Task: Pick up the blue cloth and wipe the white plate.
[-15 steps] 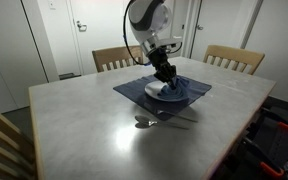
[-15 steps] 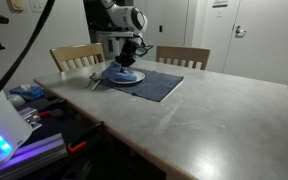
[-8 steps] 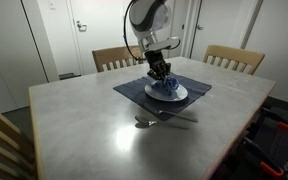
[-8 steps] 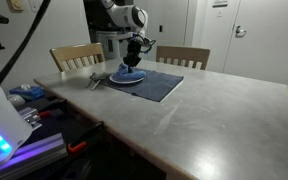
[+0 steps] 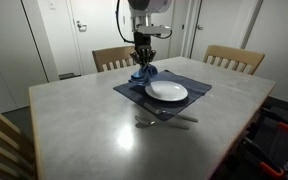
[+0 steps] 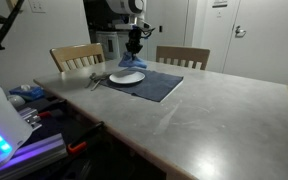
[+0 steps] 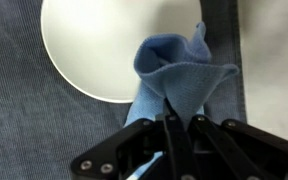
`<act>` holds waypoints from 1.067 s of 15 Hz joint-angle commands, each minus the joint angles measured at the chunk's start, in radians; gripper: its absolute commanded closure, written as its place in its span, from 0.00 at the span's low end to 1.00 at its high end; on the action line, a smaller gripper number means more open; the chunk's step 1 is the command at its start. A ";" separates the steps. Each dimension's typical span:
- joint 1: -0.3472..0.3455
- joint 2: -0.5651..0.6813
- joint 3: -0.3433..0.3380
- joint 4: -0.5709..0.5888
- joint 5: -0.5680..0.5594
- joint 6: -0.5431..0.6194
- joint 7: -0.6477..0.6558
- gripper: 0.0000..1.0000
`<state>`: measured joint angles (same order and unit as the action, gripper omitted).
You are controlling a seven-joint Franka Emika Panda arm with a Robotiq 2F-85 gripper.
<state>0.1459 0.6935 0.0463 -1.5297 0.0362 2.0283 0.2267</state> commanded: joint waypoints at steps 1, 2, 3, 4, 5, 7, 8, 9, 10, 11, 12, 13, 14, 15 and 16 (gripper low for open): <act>-0.005 -0.036 0.057 -0.031 0.054 0.110 -0.086 0.98; -0.003 -0.033 0.074 -0.034 0.073 0.135 -0.100 0.98; 0.002 -0.029 0.087 -0.037 0.088 0.153 -0.104 0.98; 0.006 -0.025 0.101 -0.045 0.103 0.174 -0.110 0.98; 0.015 -0.020 0.104 -0.052 0.107 0.206 -0.104 0.98; 0.038 -0.004 0.095 -0.076 0.081 0.306 -0.095 0.98; 0.040 0.007 0.097 -0.083 0.082 0.337 -0.098 0.98; 0.040 0.018 0.096 -0.096 0.084 0.374 -0.097 0.98; 0.038 0.029 0.098 -0.107 0.090 0.406 -0.098 0.98; 0.034 0.039 0.099 -0.117 0.091 0.435 -0.102 0.98; 0.030 0.046 0.101 -0.129 0.092 0.458 -0.107 0.98; 0.029 0.053 0.100 -0.137 0.089 0.475 -0.108 0.98; 0.028 0.058 0.101 -0.147 0.089 0.486 -0.111 0.98; 0.025 0.064 0.105 -0.154 0.090 0.497 -0.117 0.98; 0.025 0.070 0.104 -0.156 0.088 0.502 -0.119 0.98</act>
<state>0.1817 0.7635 0.1448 -1.6508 0.1140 2.4892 0.1437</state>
